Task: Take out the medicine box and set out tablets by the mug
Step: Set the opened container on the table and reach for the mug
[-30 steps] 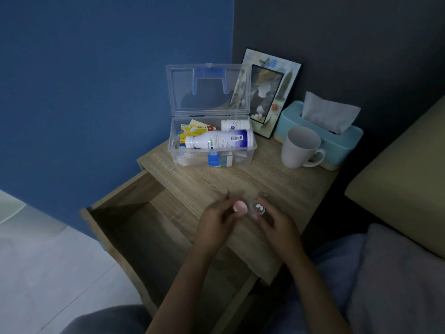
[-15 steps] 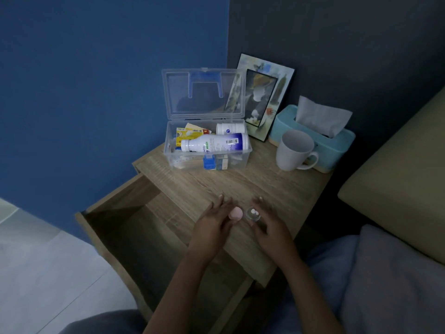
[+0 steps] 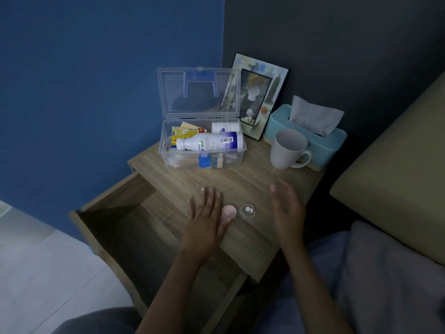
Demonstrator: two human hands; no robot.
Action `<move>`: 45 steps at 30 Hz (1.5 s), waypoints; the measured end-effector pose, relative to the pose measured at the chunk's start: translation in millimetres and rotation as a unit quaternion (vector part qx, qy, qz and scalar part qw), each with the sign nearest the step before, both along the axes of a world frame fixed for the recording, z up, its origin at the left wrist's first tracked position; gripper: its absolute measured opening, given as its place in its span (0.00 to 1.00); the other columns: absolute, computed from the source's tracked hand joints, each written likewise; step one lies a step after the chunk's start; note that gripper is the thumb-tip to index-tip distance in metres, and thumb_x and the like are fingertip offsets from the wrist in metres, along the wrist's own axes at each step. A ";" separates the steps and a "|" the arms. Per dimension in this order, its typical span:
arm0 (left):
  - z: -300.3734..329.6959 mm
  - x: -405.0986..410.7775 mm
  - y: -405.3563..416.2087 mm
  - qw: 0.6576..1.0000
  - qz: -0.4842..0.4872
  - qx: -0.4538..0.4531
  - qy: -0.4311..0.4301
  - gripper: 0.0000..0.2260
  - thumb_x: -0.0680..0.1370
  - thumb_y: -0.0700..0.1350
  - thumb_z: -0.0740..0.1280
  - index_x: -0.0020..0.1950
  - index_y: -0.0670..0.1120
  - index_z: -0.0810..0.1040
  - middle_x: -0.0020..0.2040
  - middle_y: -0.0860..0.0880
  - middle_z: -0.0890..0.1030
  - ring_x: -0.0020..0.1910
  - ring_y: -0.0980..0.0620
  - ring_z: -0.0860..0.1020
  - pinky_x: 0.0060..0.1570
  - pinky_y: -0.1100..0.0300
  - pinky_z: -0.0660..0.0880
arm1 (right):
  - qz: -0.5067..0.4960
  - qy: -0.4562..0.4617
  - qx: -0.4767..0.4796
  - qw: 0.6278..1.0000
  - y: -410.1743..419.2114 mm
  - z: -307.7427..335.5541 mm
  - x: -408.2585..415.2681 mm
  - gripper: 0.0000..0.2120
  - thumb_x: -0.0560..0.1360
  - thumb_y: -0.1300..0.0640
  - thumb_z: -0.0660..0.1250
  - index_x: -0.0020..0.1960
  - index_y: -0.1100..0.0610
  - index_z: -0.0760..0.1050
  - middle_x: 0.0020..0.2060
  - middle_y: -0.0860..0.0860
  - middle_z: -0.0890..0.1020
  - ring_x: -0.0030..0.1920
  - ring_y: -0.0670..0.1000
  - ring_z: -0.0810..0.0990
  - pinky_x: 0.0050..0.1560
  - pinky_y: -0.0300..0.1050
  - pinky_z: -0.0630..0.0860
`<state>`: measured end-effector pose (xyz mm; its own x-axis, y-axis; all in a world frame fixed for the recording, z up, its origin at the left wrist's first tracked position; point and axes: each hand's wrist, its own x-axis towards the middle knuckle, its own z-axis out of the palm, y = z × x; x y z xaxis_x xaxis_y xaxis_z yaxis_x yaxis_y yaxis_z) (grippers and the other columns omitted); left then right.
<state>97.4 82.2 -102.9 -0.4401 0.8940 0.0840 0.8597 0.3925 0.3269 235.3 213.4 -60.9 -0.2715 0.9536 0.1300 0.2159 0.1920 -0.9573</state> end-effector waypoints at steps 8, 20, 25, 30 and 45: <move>1.1 2.0 -1.6 0.999 -0.004 -0.024 0.021 0.32 0.79 0.61 0.41 0.79 0.47 0.52 0.80 0.48 0.48 0.79 0.47 0.43 0.75 0.47 0.41 | -0.181 -0.045 0.120 0.975 76.3 30.9 -26.6 0.25 0.78 0.45 0.61 0.66 0.63 0.69 0.63 0.60 0.74 0.64 0.57 0.73 0.64 0.49 0.71; 3.4 2.6 -3.1 0.998 0.001 -0.042 0.039 0.32 0.78 0.62 0.40 0.79 0.48 0.53 0.80 0.49 0.50 0.79 0.47 0.45 0.75 0.48 0.43 | -0.177 0.030 -0.117 0.977 121.5 23.6 -42.5 0.25 0.80 0.44 0.58 0.66 0.63 0.68 0.62 0.57 0.77 0.57 0.52 0.77 0.50 0.40 0.68; 6.3 3.7 -3.5 0.999 0.001 -0.035 0.033 0.31 0.79 0.61 0.44 0.78 0.46 0.58 0.79 0.47 0.55 0.78 0.45 0.50 0.75 0.46 0.49 | -0.171 0.053 -0.126 0.976 114.1 26.7 -41.1 0.23 0.80 0.49 0.59 0.66 0.66 0.68 0.63 0.60 0.77 0.62 0.58 0.76 0.55 0.43 0.71; 5.7 2.8 -3.5 0.998 -0.001 -0.042 0.036 0.32 0.78 0.61 0.42 0.78 0.47 0.55 0.80 0.48 0.53 0.79 0.46 0.48 0.75 0.47 0.46 | -0.149 0.088 -0.078 0.982 81.4 33.4 -30.2 0.19 0.81 0.52 0.60 0.65 0.64 0.70 0.58 0.54 0.78 0.55 0.46 0.76 0.49 0.39 0.71; 5.5 3.1 -4.1 0.998 -0.001 -0.045 0.037 0.33 0.78 0.62 0.39 0.79 0.47 0.52 0.80 0.48 0.49 0.79 0.48 0.44 0.75 0.49 0.41 | -0.070 0.055 -0.145 0.985 33.5 10.7 0.4 0.22 0.79 0.47 0.61 0.61 0.66 0.70 0.56 0.62 0.77 0.54 0.56 0.77 0.54 0.52 0.75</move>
<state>100.5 78.1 -97.4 -0.4343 0.9001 0.0358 0.8808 0.4160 0.2260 235.7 247.0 -50.2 -0.1344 0.9821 -0.1318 0.1130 -0.1169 -0.9867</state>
